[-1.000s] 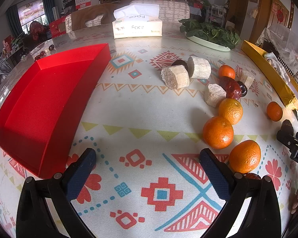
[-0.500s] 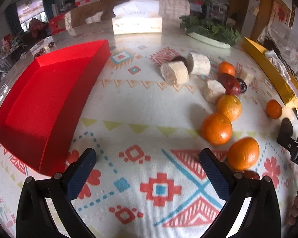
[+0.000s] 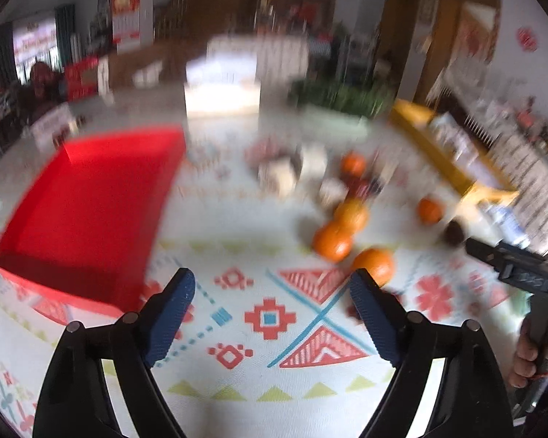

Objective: Organize fruits
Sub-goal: 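Grasp a dark red date with the left tool while the right tool grasps an orange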

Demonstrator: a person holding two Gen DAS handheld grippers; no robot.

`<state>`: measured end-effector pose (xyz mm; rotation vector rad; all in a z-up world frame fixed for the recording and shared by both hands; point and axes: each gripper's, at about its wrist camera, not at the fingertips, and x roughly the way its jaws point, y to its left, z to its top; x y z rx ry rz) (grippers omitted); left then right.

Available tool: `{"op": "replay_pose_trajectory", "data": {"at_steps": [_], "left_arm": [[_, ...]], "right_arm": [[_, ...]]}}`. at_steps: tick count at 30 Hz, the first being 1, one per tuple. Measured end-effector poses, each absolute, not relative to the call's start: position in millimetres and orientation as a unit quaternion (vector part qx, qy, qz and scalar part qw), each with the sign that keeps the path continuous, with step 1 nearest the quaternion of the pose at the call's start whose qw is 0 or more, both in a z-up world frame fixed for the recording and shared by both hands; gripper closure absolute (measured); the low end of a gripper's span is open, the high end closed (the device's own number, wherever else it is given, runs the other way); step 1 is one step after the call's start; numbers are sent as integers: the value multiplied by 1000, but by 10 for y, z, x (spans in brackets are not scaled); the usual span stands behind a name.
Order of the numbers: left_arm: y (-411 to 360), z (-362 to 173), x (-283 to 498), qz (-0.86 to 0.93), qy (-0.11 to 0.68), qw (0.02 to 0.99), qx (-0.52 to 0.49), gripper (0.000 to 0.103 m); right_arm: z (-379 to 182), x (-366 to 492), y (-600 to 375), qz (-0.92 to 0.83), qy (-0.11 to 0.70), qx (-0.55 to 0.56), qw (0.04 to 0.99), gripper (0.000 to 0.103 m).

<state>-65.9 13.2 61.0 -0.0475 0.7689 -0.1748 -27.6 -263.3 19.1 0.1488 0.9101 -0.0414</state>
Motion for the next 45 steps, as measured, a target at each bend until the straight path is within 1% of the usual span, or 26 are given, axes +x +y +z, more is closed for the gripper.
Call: {"op": "replay_pose_trajectory", "data": {"at_steps": [1,2,3,4,5,7,8,10,13,16,18,20,23,29,32,33,34,35,36,40,45], "left_arm": [[173,753,-762,-90,345,934,-28,16],[201,865,-840,-92,321,942,-30,16],[212,958,-886,-97,303,948,-29,14],[226,1071,-939,-106,282,953,-28,10],[234,1137,-968,-110,270,956,-28,0],[236,1237,-966,-124,257,958,-34,0],[220,1230,-966,-132,259,956,-39,0],[162,1178,-938,-141,277,949,-44,0],[11,946,-867,-140,318,937,-29,0],[-133,647,-799,-153,365,918,-24,0],[-221,495,-771,-164,387,907,-20,7],[-277,407,-735,-174,403,898,-20,12],[-398,316,-691,-183,422,888,-12,17],[-614,143,-571,-186,456,871,3,21],[-655,116,-574,-183,454,872,13,23],[-660,116,-579,-185,453,872,15,26],[-666,121,-581,-186,451,873,18,36],[-673,128,-589,-185,449,874,22,56],[-683,133,-590,-187,449,873,26,59],[-680,134,-564,-201,450,870,15,59],[-602,144,-575,-205,452,868,-3,59]], "right_arm": [[271,-337,-2657,-19,425,77,902,1],[311,-351,-2678,-21,419,80,904,4],[349,-364,-2718,-22,415,86,906,7],[375,-366,-2775,-21,411,97,906,15],[387,-355,-2813,-19,410,102,906,20],[367,-314,-2866,-16,417,106,903,34],[345,-293,-2874,-9,422,109,900,44],[280,-242,-2842,1,435,112,893,49],[185,-186,-2772,9,445,107,889,51],[118,-128,-2699,3,450,92,888,51],[81,-87,-2668,6,452,88,887,51],[67,-48,-2636,4,450,81,889,51],[76,-5,-2646,4,445,89,891,51],[67,110,-2641,5,442,93,892,51],[82,114,-2670,14,440,109,891,51],[95,100,-2686,13,436,111,893,51],[118,81,-2703,13,431,114,895,51],[141,70,-2709,16,427,116,897,51],[166,63,-2711,21,423,117,898,51],[286,174,-2664,37,413,105,904,51],[231,511,-2554,57,432,86,896,51]]}}
